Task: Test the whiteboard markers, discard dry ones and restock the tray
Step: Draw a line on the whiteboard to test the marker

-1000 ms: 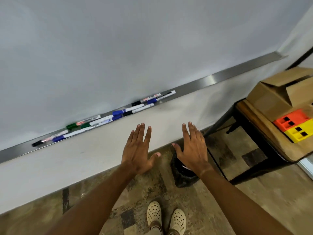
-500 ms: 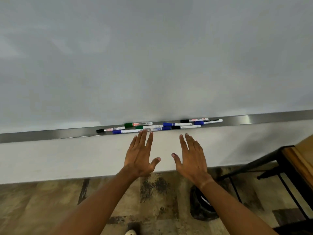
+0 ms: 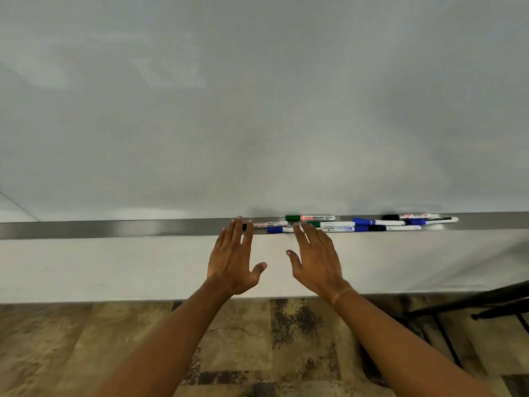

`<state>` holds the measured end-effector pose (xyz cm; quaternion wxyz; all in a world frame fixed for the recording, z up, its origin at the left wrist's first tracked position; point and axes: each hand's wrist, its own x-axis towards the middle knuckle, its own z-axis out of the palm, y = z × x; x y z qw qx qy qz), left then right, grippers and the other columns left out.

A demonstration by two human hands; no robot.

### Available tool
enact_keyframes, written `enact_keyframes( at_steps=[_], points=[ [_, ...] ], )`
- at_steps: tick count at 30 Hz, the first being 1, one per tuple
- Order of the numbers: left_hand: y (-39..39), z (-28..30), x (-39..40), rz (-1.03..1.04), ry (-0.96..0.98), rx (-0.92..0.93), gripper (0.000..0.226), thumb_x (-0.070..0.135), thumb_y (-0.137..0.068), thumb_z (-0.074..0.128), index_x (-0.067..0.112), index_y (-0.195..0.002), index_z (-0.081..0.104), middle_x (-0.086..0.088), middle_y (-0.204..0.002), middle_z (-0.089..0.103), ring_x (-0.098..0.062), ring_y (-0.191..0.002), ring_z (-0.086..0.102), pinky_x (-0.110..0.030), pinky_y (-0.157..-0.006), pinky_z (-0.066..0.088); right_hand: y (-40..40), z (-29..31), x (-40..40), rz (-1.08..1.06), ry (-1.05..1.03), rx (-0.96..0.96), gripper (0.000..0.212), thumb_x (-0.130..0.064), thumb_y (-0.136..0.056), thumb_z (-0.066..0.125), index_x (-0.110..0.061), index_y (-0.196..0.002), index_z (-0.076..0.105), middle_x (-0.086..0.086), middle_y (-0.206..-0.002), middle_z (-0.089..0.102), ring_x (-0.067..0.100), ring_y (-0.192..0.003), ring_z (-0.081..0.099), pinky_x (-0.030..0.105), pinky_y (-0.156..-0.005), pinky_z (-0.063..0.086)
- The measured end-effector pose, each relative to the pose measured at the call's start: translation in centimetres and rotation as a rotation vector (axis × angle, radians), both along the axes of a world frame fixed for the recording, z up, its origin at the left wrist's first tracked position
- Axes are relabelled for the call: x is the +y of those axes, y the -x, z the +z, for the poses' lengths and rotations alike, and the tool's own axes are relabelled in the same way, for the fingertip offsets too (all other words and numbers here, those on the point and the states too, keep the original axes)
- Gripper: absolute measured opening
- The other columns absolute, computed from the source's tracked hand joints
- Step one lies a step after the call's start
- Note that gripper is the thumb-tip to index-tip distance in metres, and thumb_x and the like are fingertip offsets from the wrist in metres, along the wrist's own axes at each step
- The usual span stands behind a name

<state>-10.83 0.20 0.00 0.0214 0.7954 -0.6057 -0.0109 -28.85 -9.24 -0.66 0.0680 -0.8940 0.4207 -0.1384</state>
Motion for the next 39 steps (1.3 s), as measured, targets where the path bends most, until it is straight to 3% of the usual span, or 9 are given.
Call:
enact_keyframes(
  at_steps=[3, 9, 14, 18, 24, 29, 33, 36, 39],
  points=[
    [-2.3, 0.2, 0.0, -0.005, 0.019, 0.009, 0.098, 0.069, -0.084, 0.037, 0.016, -0.149, -0.015, -0.013, -0.156, -0.015, -0.027, -0.144, -0.014, -0.039, -0.117, -0.003, -3.0, 0.1, 0.2, 0.003, -0.006, 0.023, 0.062, -0.039, -0.092, 0.055, -0.012, -0.145, 0.037, 0.012, -0.148, 0.040, 0.029, -0.138, 0.035, 0.039, -0.112, 0.023],
    [-4.6, 0.0, -1.1, -0.012, 0.031, 0.037, 0.098, 0.067, -0.083, 0.040, 0.014, -0.150, -0.009, -0.013, -0.158, -0.007, -0.028, -0.145, -0.007, -0.040, -0.118, 0.003, -7.2, -0.2, -0.6, 0.022, 0.050, 0.056, 0.052, -0.030, -0.087, 0.065, -0.006, -0.133, 0.053, 0.015, -0.135, 0.054, 0.032, -0.125, 0.051, 0.044, -0.106, 0.036],
    [-5.4, -0.7, -2.0, 0.009, 0.008, 0.042, 0.096, 0.065, -0.085, 0.039, 0.013, -0.150, -0.009, -0.012, -0.158, -0.009, -0.026, -0.145, -0.009, -0.039, -0.117, 0.001, -10.3, -0.9, -2.2, 0.103, 0.043, 0.063, 0.040, -0.006, -0.076, 0.072, -0.004, -0.115, 0.065, 0.016, -0.117, 0.066, 0.032, -0.110, 0.061, 0.041, -0.098, 0.045],
    [-5.7, -1.2, -2.2, 0.024, -0.018, 0.054, 0.090, 0.060, -0.089, 0.035, 0.011, -0.149, -0.009, -0.011, -0.158, -0.009, -0.024, -0.145, -0.009, -0.037, -0.117, -0.001, -12.1, -0.8, -3.2, 0.149, 0.005, 0.154, 0.028, 0.000, -0.079, 0.061, -0.006, -0.105, 0.067, 0.011, -0.105, 0.067, 0.027, -0.099, 0.060, 0.035, -0.091, 0.045],
    [-6.0, -1.8, -2.2, 0.050, -0.029, 0.057, 0.079, 0.053, -0.095, 0.030, 0.009, -0.149, -0.007, -0.010, -0.158, -0.006, -0.022, -0.145, -0.007, -0.035, -0.118, 0.000, -13.1, -0.9, -4.2, 0.174, -0.023, 0.257, 0.021, 0.001, -0.081, 0.056, -0.005, -0.099, 0.066, 0.012, -0.103, 0.064, 0.028, -0.100, 0.057, 0.035, -0.089, 0.042],
    [-5.8, -1.9, -2.7, 0.069, 0.015, 0.051, 0.069, 0.044, -0.099, 0.029, 0.009, -0.150, -0.004, -0.009, -0.158, -0.002, -0.021, -0.145, -0.003, -0.033, -0.116, -0.002, -13.5, -1.4, -4.6, 0.167, -0.029, 0.186, 0.020, 0.007, -0.075, 0.059, -0.002, -0.092, 0.067, 0.017, -0.096, 0.065, 0.033, -0.094, 0.059, 0.040, -0.085, 0.045],
    [-5.8, -1.7, -3.3, 0.040, 0.073, -0.001, 0.063, 0.036, -0.101, 0.029, 0.007, -0.150, 0.002, -0.011, -0.158, 0.004, -0.022, -0.146, 0.002, -0.034, -0.117, 0.002, -13.4, -1.3, -4.3, 0.187, 0.031, 0.101, 0.025, 0.006, -0.064, 0.072, -0.004, -0.086, 0.069, 0.013, -0.085, 0.068, 0.031, -0.081, 0.063, 0.040, -0.079, 0.051],
    [-5.9, -1.1, -3.5, -0.031, 0.113, -0.065, 0.059, 0.021, -0.099, 0.037, 0.003, -0.149, 0.011, -0.015, -0.156, 0.014, -0.025, -0.144, 0.013, -0.035, -0.115, 0.005, -13.0, -0.4, -3.8, 0.238, 0.065, 0.024, 0.034, 0.006, -0.061, 0.073, -0.008, -0.091, 0.070, 0.010, -0.087, 0.069, 0.029, -0.081, 0.064, 0.039, -0.080, 0.052],
    [-5.8, -0.2, -3.2, -0.093, 0.126, -0.094, 0.060, 0.003, -0.079, 0.065, -0.001, -0.135, 0.045, -0.019, -0.139, 0.048, -0.028, -0.129, 0.045, -0.037, -0.109, 0.027, -12.3, 0.5, -2.7, 0.265, 0.089, -0.034, 0.039, 0.008, -0.063, 0.067, -0.010, -0.098, 0.069, 0.007, -0.090, 0.067, 0.027, -0.083, 0.062, 0.038, -0.080, 0.049]
  ],
)
